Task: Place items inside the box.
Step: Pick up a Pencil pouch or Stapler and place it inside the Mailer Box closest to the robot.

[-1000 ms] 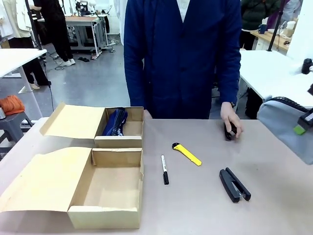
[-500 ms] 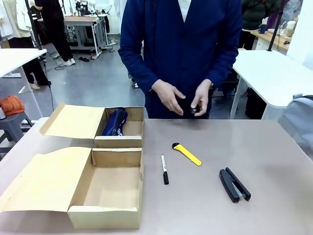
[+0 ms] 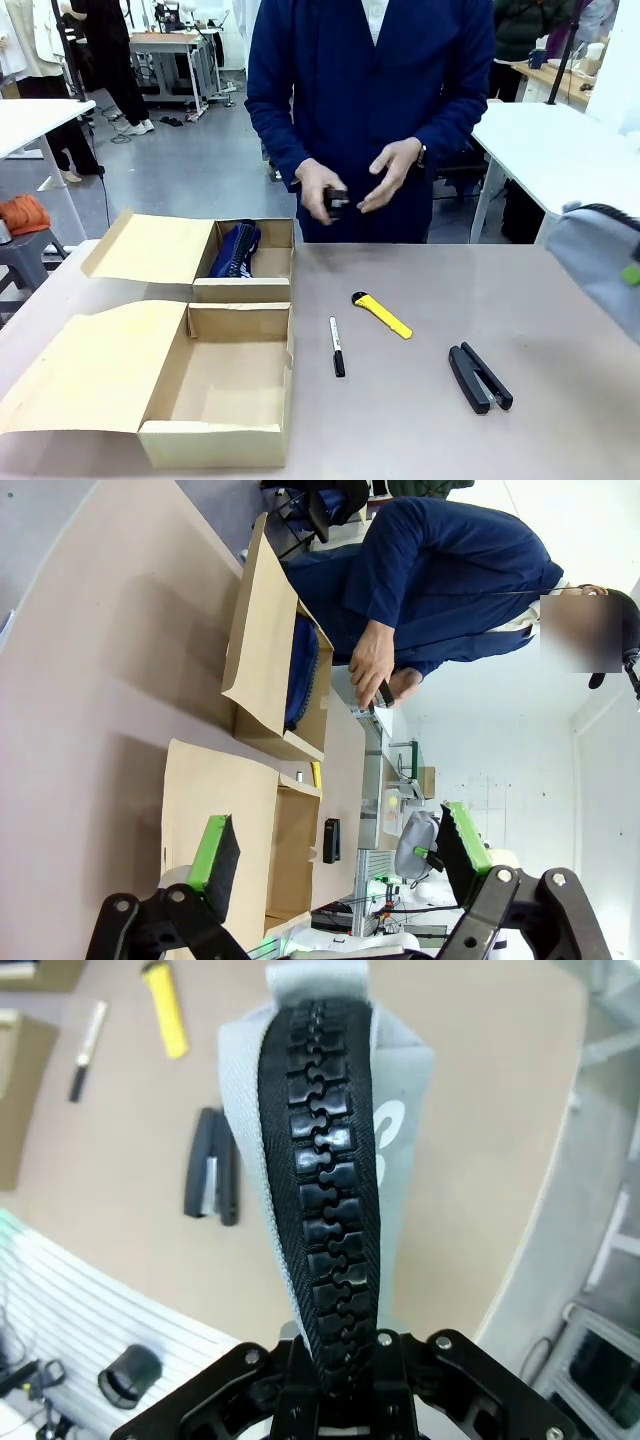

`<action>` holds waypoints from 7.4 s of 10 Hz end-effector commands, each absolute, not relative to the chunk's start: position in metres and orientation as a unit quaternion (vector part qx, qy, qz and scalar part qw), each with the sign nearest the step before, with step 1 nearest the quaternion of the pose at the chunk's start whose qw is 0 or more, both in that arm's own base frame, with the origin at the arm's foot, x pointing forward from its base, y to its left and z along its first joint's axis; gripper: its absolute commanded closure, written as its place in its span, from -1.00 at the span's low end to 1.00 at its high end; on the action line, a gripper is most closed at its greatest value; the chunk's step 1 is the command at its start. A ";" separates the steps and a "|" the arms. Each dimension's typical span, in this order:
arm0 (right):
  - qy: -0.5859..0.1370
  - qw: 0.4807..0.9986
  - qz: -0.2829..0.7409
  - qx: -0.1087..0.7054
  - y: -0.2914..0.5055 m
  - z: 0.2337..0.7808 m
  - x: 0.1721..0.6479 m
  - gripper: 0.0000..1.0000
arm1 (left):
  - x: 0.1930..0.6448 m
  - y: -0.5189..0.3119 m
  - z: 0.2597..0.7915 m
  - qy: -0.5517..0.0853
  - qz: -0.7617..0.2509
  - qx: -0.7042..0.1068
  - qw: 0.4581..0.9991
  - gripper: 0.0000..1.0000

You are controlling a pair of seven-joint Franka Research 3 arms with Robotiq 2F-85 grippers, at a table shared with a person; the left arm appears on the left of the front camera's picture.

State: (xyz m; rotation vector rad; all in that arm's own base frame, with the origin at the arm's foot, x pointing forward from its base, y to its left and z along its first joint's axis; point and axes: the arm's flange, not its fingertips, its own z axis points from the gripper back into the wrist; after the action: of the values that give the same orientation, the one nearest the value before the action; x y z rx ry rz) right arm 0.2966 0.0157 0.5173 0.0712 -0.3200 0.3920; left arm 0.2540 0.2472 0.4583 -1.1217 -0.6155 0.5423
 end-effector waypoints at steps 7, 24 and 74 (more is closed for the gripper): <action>-0.088 0.973 0.165 0.133 0.308 0.511 0.278 0.88 | 0.255 0.246 0.458 -0.293 0.242 -0.521 0.764 -1.00; -0.040 0.982 0.045 0.178 0.532 0.426 0.304 0.88 | 0.255 0.246 0.458 -0.293 0.242 -0.521 0.764 -1.00; -0.008 0.758 -0.158 0.633 -0.066 0.435 0.223 -1.00 | 0.255 0.246 0.458 -0.293 0.242 -0.521 0.764 -1.00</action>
State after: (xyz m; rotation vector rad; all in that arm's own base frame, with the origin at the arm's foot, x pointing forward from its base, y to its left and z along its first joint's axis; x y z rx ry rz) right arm 0.2501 -0.0629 0.5163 1.2849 -0.0166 -0.3276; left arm 0.2547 0.2470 0.4581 -1.1223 -0.6188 0.5411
